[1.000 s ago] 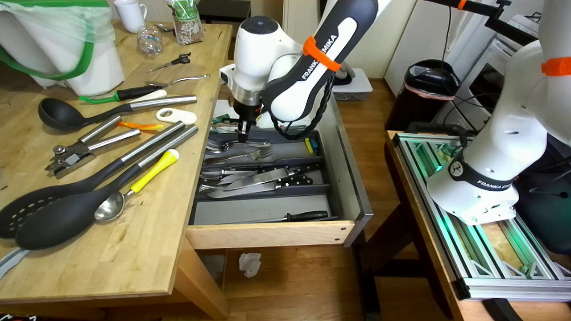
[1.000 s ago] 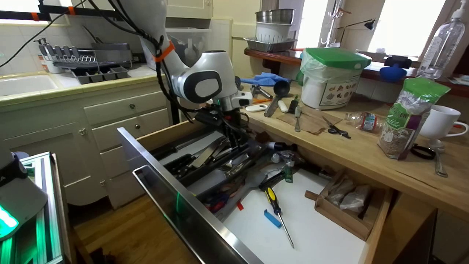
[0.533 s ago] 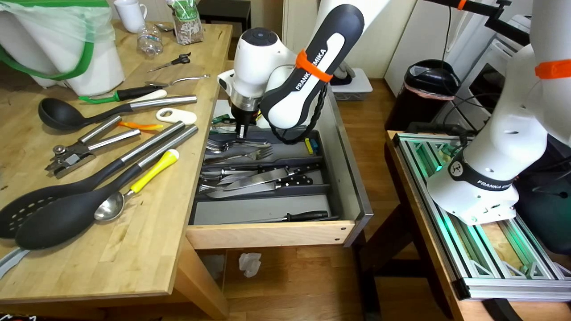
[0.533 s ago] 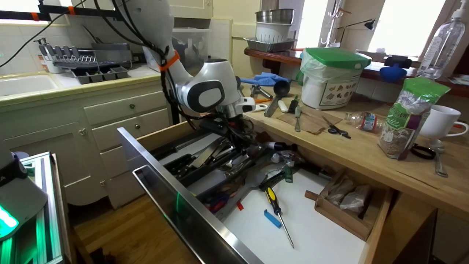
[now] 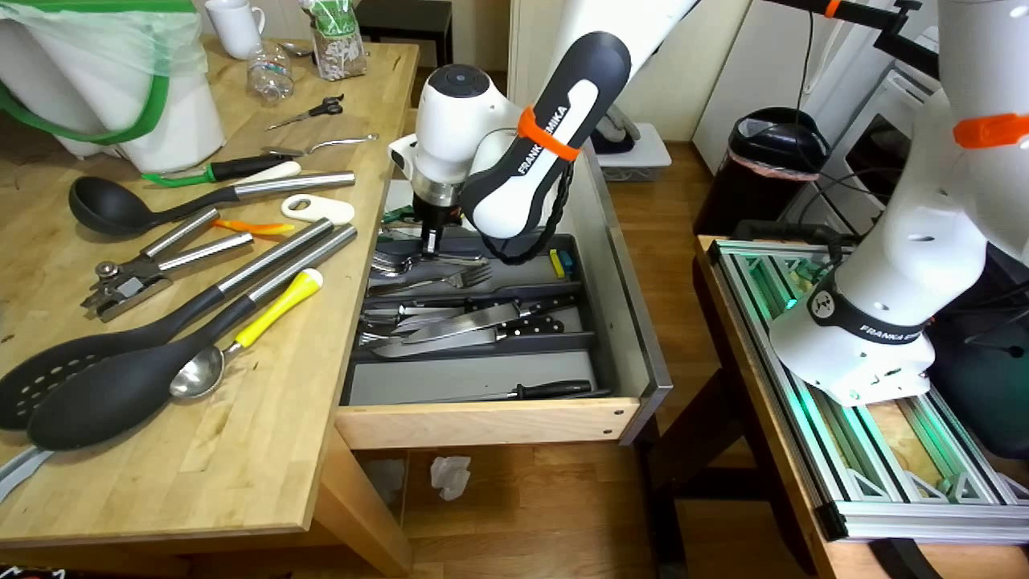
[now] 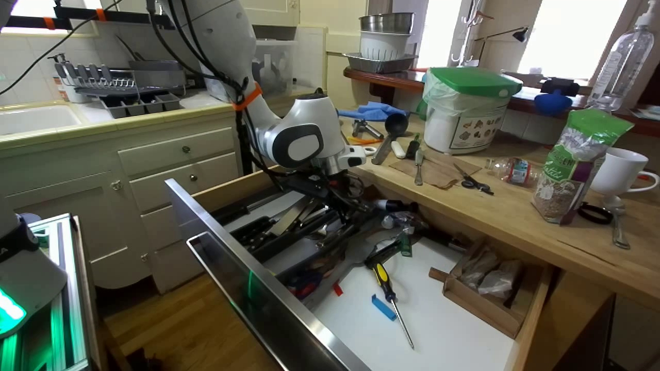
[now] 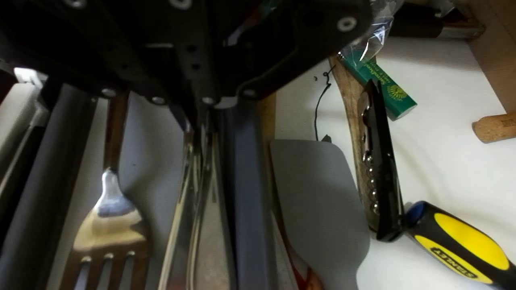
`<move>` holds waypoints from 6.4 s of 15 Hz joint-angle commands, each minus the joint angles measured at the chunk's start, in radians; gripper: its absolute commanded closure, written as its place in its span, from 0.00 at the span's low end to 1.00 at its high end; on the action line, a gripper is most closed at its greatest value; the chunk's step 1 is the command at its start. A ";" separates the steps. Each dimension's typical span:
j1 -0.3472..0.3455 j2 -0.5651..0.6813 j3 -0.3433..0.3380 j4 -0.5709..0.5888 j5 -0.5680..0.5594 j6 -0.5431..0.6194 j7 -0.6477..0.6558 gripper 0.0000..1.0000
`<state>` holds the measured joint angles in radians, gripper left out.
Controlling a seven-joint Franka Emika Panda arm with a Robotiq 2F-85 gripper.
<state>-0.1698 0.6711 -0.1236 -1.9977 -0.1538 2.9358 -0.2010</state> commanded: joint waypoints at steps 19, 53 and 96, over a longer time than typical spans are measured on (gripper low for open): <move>-0.066 0.066 0.073 0.057 0.015 0.013 -0.037 0.49; -0.092 0.039 0.090 0.028 0.028 0.015 -0.030 0.80; 0.154 -0.063 -0.006 -0.063 -0.023 -0.100 0.074 0.99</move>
<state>-0.0298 0.5762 -0.1197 -2.0981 -0.1559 2.8636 -0.1522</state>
